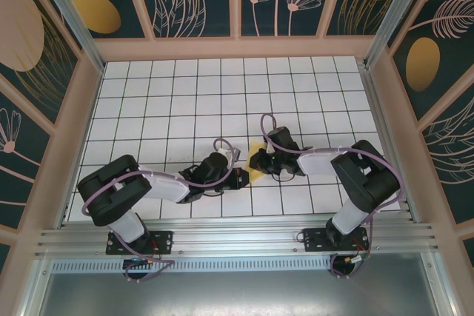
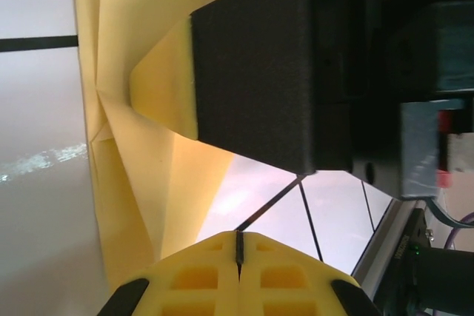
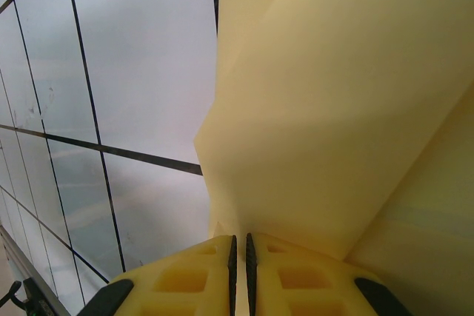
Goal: Fold a paper plane with a square sheet of paper (pick it up from the middle)
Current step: Fourth fold the wing at the center of the table.
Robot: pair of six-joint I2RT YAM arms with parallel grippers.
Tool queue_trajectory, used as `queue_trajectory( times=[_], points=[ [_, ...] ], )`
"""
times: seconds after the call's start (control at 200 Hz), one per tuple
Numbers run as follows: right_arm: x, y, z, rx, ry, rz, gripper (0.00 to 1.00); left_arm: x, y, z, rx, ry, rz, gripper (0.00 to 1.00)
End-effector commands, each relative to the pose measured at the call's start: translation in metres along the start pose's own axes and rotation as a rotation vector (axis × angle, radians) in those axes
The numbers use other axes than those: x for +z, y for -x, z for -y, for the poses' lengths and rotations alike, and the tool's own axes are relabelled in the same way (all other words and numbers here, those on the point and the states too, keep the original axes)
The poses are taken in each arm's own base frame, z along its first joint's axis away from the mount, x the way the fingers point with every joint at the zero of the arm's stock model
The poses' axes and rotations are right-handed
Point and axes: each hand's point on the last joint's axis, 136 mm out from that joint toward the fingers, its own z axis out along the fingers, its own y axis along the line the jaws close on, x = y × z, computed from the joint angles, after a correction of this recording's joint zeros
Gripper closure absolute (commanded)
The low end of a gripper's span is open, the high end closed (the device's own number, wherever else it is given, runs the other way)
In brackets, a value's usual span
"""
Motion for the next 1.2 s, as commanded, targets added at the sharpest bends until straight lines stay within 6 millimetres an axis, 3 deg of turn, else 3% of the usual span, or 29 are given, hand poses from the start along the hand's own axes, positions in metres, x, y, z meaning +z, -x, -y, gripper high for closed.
queue_trajectory(
  times=[0.0, 0.18, 0.385, 0.5, 0.746, 0.766, 1.036, 1.196],
  points=[
    [0.004, -0.011, 0.012, -0.006, -0.042, -0.029, 0.84, 0.004, 0.007, 0.006, -0.013, -0.032, 0.029, 0.96],
    [0.003, -0.011, 0.012, -0.009, -0.045, -0.031, 0.84, 0.006, 0.002, -0.004, -0.024, -0.018, 0.029, 0.96],
    [0.003, -0.012, 0.013, -0.013, -0.047, -0.035, 0.84, 0.000, 0.009, 0.009, -0.010, -0.063, 0.052, 0.94],
    [0.003, -0.012, 0.013, -0.014, -0.047, -0.035, 0.84, 0.003, 0.010, 0.002, 0.001, -0.005, 0.044, 0.93],
    [0.004, -0.011, 0.013, -0.012, -0.048, -0.036, 0.84, 0.010, -0.003, -0.012, -0.027, 0.017, 0.001, 0.95],
    [0.004, -0.011, 0.013, -0.012, -0.048, -0.036, 0.84, 0.013, -0.009, -0.021, -0.036, 0.036, -0.016, 0.95],
    [0.003, -0.010, 0.011, -0.015, -0.046, -0.033, 0.84, 0.011, -0.030, -0.047, -0.097, 0.063, -0.047, 0.96],
    [0.002, -0.007, 0.008, -0.017, -0.046, -0.028, 0.84, 0.009, -0.038, -0.048, -0.119, 0.042, -0.066, 0.96]
  ],
)
